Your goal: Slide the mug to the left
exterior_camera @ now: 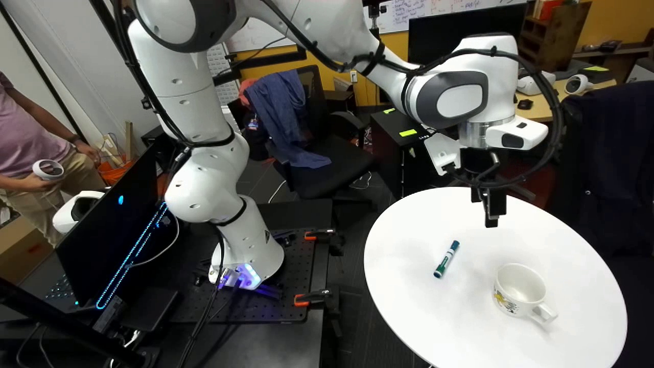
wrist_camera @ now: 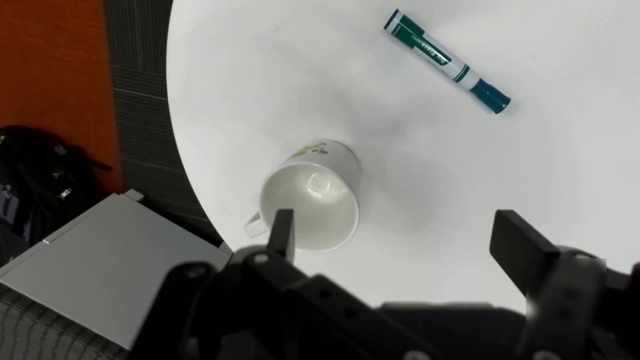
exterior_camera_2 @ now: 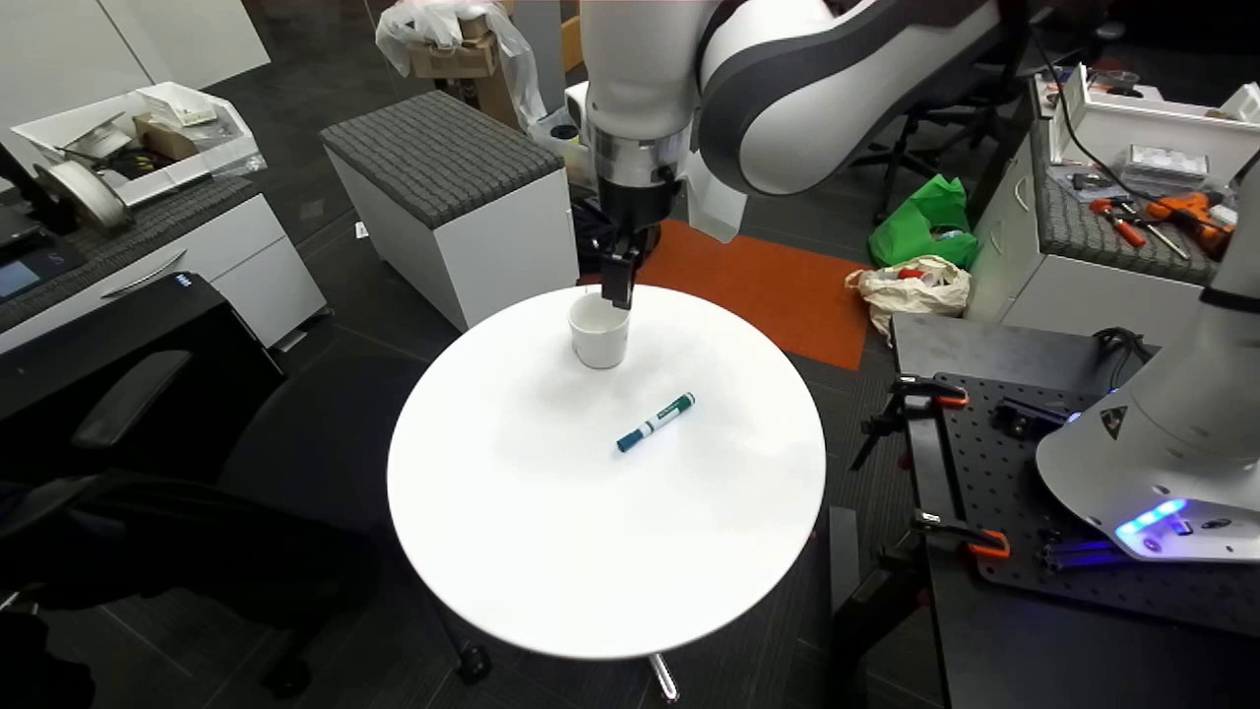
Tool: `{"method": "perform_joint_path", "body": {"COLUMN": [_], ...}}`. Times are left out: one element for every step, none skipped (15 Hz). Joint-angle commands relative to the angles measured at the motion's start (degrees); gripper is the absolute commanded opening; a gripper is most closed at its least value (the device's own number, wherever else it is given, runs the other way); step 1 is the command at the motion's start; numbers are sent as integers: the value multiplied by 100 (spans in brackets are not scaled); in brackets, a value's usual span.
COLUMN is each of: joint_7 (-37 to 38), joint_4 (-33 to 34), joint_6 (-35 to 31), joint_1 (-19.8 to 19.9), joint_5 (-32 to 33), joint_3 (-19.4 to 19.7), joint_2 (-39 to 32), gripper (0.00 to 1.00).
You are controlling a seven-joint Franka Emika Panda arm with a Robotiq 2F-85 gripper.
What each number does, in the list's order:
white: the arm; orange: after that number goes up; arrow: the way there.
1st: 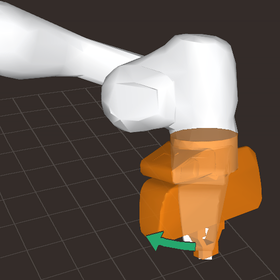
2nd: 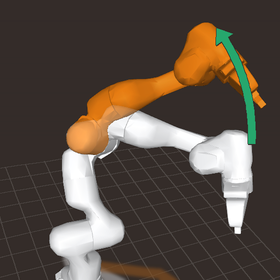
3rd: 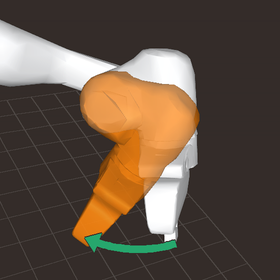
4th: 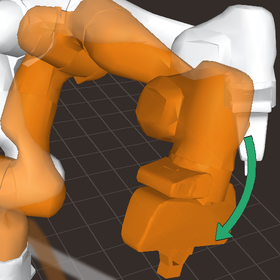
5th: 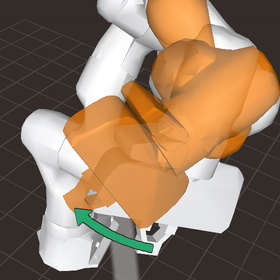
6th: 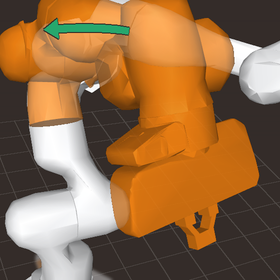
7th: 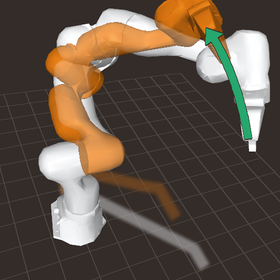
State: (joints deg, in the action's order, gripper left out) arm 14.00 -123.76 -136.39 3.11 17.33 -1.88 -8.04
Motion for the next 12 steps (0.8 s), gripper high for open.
{"method": "perform_joint_path", "body": {"joint_7": [-25, -39, -59, -63, -75, -87, -93, -102, -117, -138, -148, -168], "joint_4": [325, 354, 376, 393, 404, 410, 421, 437, 455, 475, 502, 534], "joint_6": [243, 253, 247, 248, 236, 219, 210, 190, 184, 175, 186, 192], "joint_1": [-202, -221, -238, -253, -265, -273, -280, -287, -294, -301, -312, -316], "joint_5": [48, 31, 15, 13, 8, 5, 8, 12, 9, 11, 18, 9], "joint_3": [209, 241, 273, 303, 334, 358, 380, 402, 419, 436, 452, 459], "joint_2": [-355, -423, -497, -556, -617, -667, -722, -778, -825, -876, -924, -972], "gripper": [100, 100, 100, 100, 100, 100, 100, 100, 100, 100, 100, 100]}}
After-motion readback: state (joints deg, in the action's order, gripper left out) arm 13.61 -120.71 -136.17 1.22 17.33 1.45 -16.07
